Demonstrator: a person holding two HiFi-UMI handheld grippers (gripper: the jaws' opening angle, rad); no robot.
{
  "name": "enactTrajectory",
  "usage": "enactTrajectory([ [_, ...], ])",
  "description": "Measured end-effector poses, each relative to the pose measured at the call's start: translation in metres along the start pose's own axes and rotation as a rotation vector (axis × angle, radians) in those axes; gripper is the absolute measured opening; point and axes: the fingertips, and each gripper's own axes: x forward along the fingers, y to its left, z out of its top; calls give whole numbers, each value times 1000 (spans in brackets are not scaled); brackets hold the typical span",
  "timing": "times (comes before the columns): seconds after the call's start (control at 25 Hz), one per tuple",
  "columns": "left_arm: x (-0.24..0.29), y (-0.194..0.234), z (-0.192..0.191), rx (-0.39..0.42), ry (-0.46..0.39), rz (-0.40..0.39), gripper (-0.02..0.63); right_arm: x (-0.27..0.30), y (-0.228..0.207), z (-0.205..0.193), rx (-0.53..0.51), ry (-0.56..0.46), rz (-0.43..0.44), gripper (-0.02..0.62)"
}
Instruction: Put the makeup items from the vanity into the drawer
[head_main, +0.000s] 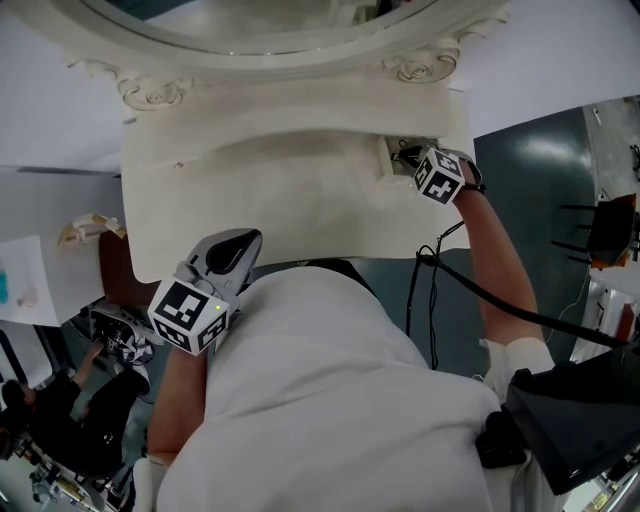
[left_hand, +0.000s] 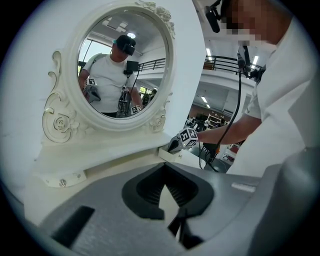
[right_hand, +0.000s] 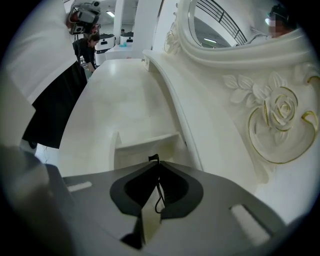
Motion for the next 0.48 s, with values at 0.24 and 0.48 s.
enactTrajectory([
  [0.24,-4,2,1,2,6,-7,-2,5,0,-1,20,23,12,17],
  [0.48,-13,2,-3,3,10,-20,-2,0,-2,-3,56,36,-10,46],
])
